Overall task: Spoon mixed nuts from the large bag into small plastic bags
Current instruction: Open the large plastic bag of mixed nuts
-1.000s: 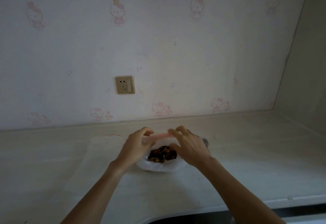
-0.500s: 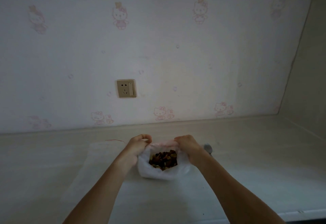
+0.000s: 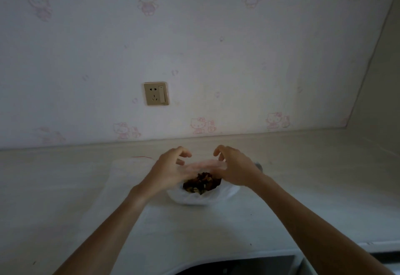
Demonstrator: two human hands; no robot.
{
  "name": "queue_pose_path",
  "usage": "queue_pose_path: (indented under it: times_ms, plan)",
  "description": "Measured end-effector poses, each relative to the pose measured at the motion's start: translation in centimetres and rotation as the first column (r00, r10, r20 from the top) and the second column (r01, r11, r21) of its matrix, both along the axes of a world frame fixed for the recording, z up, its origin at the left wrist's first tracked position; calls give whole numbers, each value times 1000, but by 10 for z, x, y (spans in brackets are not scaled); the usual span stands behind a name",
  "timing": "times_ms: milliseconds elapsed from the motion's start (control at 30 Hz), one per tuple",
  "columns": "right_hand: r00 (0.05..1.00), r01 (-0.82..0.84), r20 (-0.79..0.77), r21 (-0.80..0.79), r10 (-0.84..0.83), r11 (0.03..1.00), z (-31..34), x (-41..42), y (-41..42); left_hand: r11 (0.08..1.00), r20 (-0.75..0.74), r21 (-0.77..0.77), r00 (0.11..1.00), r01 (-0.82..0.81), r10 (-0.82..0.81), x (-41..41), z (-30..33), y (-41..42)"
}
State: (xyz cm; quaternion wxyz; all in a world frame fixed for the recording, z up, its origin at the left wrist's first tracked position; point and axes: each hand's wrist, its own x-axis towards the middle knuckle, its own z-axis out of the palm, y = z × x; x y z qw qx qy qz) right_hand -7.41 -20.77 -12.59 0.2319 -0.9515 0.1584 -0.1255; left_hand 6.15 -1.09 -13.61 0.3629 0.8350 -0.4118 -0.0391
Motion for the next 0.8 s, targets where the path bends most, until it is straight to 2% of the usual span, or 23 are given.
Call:
queue_pose_path:
  times_ms: [33,100,200,300,367,433,500,600,667,733,800]
  plan:
    - [1000,27,-3,-23,-27,999,-1,2,0,1000,35,-1,999,4,-3,-2,1,0]
    - [995,92,23,34,-92,995,-3,9,-1,999,66,-37,998,9,-6,-3,0,-3]
    - [985,133,77,236,-155,963,-10,16,-1,997,91,-73,996,-8,15,0,-1,-12]
    - [966,156,110,471,-233,868,-18,18,1,995,68,-99,997,-21,28,5,-4,-17]
    - [966,159,100,502,-240,850,-21,19,4,996,74,-91,997,-19,26,5,-6,-17]
    - [974,139,113,382,-196,914,-20,16,8,999,124,-38,992,-3,8,1,-7,-15]
    - [980,76,170,177,-107,981,-14,8,12,999,196,48,980,25,-34,-2,-6,-12]
    - [972,-98,205,-93,115,991,-5,-9,19,972,258,233,962,26,-87,-6,-1,-6]
    - [980,-166,82,-155,181,974,-1,-16,23,941,225,340,970,9,-91,-9,0,-2]
    - [977,-200,-112,-185,181,962,2,-20,26,900,198,435,974,12,-109,-12,1,2]
    - [954,-234,-243,-229,177,945,3,-20,24,883,161,469,979,39,-128,-14,6,6]
